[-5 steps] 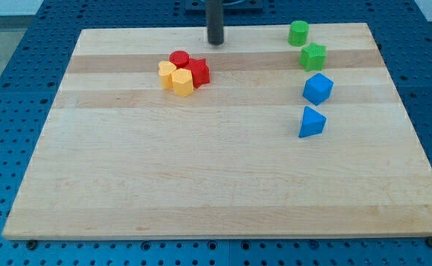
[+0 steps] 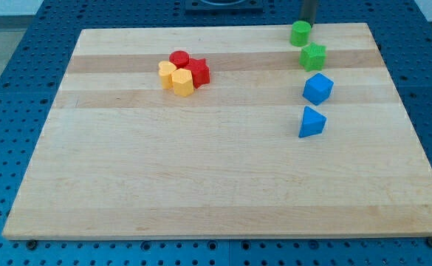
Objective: Put the green circle at the top left side of green star
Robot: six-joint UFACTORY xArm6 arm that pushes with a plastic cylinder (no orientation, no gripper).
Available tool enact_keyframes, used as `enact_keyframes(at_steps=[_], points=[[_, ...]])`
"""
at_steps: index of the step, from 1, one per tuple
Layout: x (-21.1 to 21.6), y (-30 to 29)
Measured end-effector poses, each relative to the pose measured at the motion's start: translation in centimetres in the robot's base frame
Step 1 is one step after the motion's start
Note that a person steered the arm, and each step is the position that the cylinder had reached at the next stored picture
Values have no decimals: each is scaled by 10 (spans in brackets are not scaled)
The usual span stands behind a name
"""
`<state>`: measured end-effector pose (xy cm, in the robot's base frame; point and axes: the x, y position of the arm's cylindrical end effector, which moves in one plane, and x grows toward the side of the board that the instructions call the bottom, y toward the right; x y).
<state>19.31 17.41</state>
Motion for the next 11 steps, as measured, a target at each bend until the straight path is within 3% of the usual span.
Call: enact_keyframes(at_steps=[1, 5, 7, 9, 11], points=[[16, 22], [7, -15], [26, 10], [1, -26], [7, -39]])
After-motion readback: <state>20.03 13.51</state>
